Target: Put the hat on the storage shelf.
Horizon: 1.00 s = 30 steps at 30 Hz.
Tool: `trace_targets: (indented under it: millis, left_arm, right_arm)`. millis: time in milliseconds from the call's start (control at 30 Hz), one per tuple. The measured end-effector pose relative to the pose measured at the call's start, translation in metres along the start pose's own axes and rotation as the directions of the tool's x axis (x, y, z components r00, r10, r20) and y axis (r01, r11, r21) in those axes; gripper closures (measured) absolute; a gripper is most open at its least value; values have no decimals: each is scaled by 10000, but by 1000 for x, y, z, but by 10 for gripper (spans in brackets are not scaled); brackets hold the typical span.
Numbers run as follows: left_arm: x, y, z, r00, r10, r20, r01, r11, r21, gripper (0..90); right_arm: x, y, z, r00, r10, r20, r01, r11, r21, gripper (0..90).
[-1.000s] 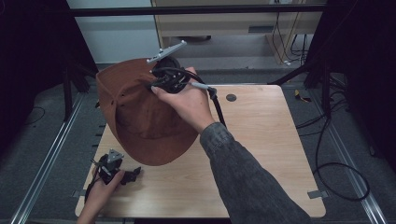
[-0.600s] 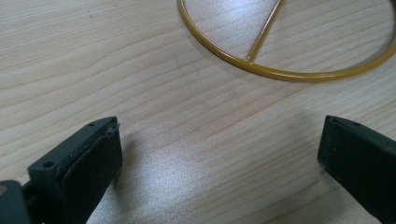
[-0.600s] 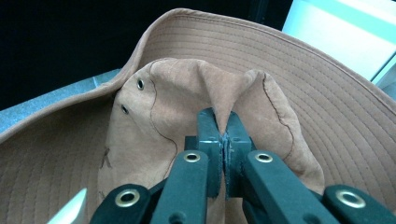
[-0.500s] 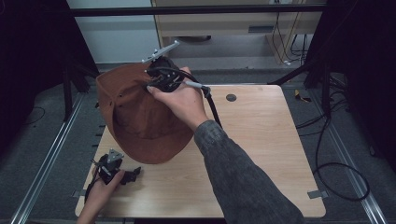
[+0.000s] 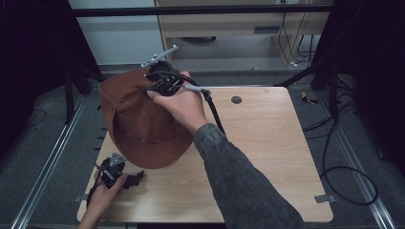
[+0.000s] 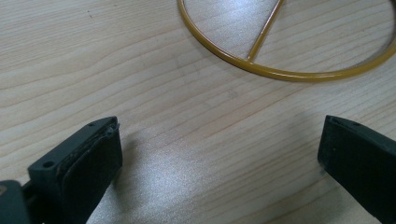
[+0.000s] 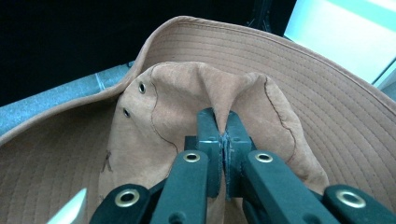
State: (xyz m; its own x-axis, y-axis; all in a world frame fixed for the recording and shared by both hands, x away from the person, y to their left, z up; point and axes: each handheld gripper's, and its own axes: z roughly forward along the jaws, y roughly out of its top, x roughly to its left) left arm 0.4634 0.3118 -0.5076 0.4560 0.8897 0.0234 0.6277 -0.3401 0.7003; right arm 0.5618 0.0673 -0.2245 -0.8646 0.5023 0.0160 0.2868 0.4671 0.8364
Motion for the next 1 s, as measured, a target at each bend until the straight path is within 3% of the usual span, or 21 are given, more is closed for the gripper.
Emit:
trace_targets:
  millis: [1000]
  left_arm:
    - [0,0,0,10000,-3,-29,3,10000,-4,0]
  right_arm:
    - [-3,-3,9,9999,108,0,-108,9988,484,877]
